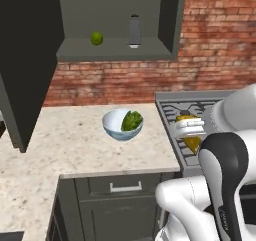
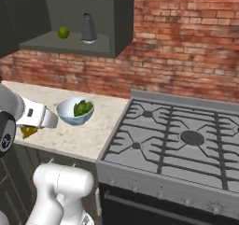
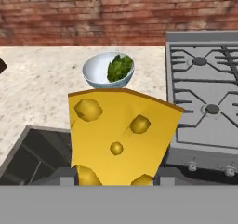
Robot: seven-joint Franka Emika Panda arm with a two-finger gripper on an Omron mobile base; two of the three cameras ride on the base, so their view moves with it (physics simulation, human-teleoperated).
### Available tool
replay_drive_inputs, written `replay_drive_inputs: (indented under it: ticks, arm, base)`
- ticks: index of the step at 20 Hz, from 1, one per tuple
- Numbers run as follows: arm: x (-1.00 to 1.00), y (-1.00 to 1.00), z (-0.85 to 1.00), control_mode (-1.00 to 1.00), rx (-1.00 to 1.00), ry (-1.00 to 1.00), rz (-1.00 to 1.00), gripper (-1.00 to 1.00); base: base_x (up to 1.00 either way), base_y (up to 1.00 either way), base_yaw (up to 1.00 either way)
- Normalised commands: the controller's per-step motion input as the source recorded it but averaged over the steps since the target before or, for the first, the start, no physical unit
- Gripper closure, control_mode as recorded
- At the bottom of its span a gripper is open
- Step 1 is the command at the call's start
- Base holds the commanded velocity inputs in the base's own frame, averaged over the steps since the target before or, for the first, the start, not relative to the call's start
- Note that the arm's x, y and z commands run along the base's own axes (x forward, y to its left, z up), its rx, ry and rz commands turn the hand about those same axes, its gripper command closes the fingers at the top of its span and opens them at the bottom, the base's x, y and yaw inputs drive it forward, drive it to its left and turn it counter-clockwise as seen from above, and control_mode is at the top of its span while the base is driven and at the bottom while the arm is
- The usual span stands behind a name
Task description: Pick the cheese from the fridge and the cheese grater from the cabinet and place them next to the salad bowl.
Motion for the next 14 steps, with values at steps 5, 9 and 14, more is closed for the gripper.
replay_drive_inputs:
  ticks: [5, 9, 14]
  arm:
    - [0.0, 0.0, 0.0, 1.0, 0.0, 0.0, 0.0, 1.0]
    - [0.0, 0.0, 0.0, 1.0, 0.0, 0.0, 0.0, 1.0]
    - [0.0, 0.0, 0.0, 1.0, 0.0, 0.0, 0.0, 1.0]
  base:
    - [0.8, 0.36, -0.19]
    - [0.63, 0.34, -0.21]
    - [0.27, 0.48, -0.19]
